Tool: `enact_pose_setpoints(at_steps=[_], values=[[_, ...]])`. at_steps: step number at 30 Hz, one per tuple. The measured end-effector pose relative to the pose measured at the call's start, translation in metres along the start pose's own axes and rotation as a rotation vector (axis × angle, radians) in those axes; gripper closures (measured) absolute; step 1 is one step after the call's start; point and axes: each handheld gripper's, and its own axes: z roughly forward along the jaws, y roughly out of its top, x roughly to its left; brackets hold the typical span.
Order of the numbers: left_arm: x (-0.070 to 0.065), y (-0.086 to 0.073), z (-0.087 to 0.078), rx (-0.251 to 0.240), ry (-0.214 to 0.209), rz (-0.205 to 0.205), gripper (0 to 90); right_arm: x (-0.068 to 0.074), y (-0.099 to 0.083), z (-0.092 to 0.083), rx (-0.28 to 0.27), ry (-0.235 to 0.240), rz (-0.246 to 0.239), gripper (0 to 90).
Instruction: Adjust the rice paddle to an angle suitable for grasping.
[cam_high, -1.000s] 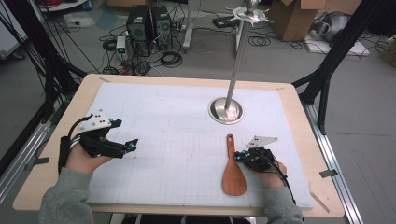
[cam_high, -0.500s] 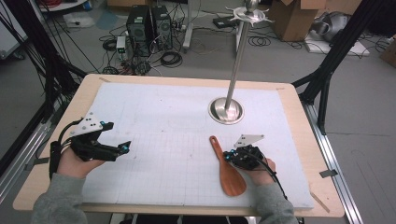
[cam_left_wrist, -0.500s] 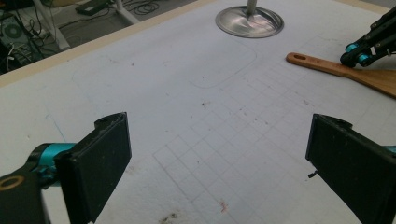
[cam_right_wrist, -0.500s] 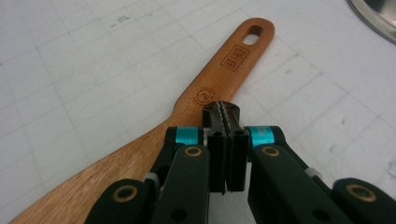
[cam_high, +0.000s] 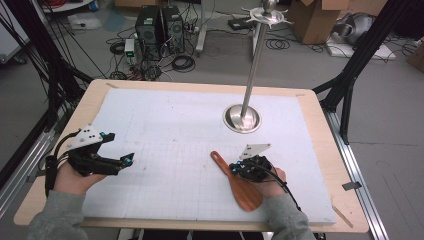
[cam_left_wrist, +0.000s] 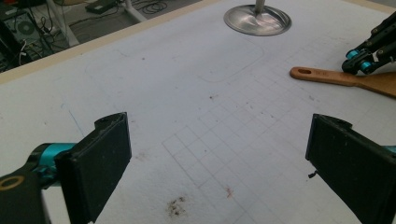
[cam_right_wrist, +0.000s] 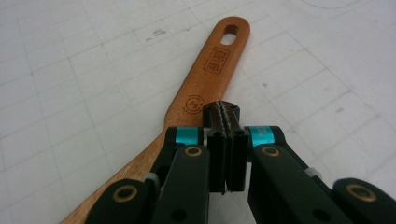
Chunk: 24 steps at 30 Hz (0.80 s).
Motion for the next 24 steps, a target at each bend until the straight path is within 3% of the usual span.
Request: enact_pose_setpoints(at_steps=[24], values=[[0.0,-0.004,-0.007,0.0,0.015,-0.005,7.4,0.026,0.02,0.017,0.028,0.079,-0.091,89.6]])
